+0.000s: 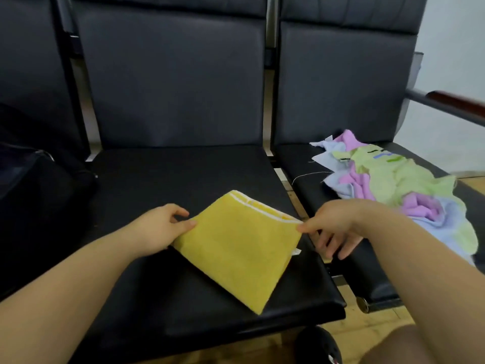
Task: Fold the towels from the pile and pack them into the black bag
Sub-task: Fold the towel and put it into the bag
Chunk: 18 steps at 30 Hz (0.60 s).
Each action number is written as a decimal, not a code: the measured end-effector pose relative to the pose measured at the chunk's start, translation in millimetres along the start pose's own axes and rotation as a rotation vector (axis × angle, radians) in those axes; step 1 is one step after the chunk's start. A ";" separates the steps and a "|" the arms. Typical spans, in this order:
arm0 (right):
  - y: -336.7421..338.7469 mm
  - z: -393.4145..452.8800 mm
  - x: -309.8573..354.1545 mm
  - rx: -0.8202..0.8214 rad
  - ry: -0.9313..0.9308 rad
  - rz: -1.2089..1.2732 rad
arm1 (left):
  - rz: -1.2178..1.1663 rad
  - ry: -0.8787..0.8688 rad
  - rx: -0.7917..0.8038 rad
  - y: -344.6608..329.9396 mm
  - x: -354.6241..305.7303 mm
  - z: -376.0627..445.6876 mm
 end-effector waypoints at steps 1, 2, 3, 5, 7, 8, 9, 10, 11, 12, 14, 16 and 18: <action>-0.8 2.8 0.2 -0.028 0.012 0.039 | -0.018 0.014 0.001 -2.6 -0.1 -0.6; -2.5 5.2 1.8 -0.054 0.041 0.061 | -0.009 0.029 0.007 -4.5 -1.0 -2.1; -5.0 7.6 5.3 -0.084 0.087 0.091 | 0.010 0.050 0.038 -7.9 -1.7 -4.7; -9.2 9.3 14.4 -0.143 0.201 0.203 | 0.032 0.112 0.196 -19.2 -0.7 -15.2; -11.6 8.7 21.8 -0.171 0.295 0.343 | 0.043 0.174 0.379 -27.3 4.6 -30.6; -12.6 7.0 24.6 -0.178 0.331 0.389 | 0.061 0.186 0.420 -26.8 8.0 -37.1; -13.4 5.0 27.4 -0.194 0.363 0.386 | 0.085 0.173 0.404 -22.1 10.1 -40.5; -13.2 1.0 30.1 -0.228 0.395 0.324 | 0.114 0.129 0.316 -13.6 10.1 -41.8; -13.1 -5.2 33.9 -0.269 0.428 0.209 | 0.143 0.063 0.170 -2.1 7.1 -43.5; -14.2 -13.6 39.1 -0.309 0.474 0.082 | 0.158 -0.026 -0.006 10.5 1.8 -47.4; -21.4 -34.1 53.6 -0.363 0.604 -0.068 | 0.076 -0.241 -0.229 24.8 -16.2 -66.2; -36.1 -51.1 64.6 -0.320 0.695 -0.099 | 0.066 -0.416 -0.127 11.9 -31.5 -85.3; -58.2 -58.5 68.5 -0.211 0.706 -0.212 | 0.277 -0.430 0.077 -16.6 -30.6 -93.3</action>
Point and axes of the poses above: each hand's wrist, its own z-axis towards the middle knuckle, its own y-axis out of the back of the hand, x = y × z, the point moved 7 cm from there along z, towards the middle knuckle, and after that the axes turned 5 degrees about y, right-handed, at the moved point
